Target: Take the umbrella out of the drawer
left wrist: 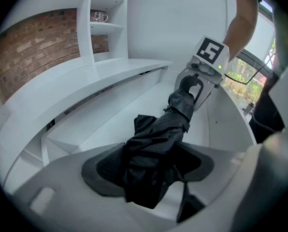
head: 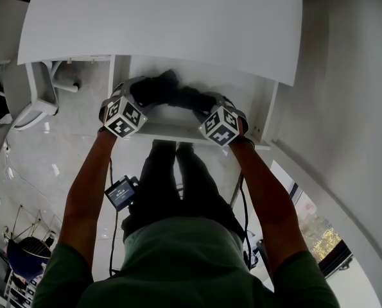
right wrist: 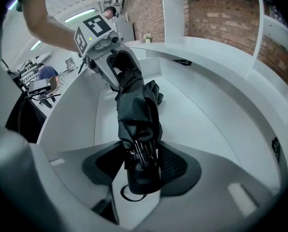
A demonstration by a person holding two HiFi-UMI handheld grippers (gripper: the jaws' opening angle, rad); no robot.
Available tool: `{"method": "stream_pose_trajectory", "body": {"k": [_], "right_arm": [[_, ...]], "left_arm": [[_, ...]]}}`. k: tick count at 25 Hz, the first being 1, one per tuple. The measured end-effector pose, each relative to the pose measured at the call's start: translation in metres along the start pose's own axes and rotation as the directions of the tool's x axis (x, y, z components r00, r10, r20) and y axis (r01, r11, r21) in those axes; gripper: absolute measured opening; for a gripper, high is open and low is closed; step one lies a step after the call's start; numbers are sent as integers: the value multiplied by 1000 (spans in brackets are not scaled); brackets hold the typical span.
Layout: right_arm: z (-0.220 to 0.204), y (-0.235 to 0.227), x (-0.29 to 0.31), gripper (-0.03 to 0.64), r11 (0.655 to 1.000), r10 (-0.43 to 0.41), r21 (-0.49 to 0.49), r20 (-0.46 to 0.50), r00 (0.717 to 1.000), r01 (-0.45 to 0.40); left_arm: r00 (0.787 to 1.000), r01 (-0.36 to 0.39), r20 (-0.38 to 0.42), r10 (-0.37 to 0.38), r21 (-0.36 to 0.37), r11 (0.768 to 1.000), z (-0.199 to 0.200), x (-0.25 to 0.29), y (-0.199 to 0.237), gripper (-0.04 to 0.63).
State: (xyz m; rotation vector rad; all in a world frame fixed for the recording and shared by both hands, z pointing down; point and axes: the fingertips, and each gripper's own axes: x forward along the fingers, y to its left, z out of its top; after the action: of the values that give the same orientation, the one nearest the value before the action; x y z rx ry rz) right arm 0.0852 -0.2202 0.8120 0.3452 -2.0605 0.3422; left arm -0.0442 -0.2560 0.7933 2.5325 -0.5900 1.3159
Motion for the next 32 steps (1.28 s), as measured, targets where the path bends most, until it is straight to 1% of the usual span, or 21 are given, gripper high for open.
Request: {"method": "stream_pose_trajectory", "body": {"k": [5,9,19,32], "right_arm": [[9,2,-9,212,999,-15,-52,19,1000,16],[18,3,-17,207,996,-30,-81,38,999,33],[40,2,-45,201,988,-77,-129,82,994,87],[72,-6,-91,198,970,-136,-179,146,980,162]], "left_arm": [[1000,2,16,-2,-10,1000,1,-7,-1,299],[999,-9,33,9,1,1000,6,-18,2,293],[997,-48,61,44,50,998,30,-49,8,285],[989,-121,100,109,115,986,71,-95,18,281]]}}
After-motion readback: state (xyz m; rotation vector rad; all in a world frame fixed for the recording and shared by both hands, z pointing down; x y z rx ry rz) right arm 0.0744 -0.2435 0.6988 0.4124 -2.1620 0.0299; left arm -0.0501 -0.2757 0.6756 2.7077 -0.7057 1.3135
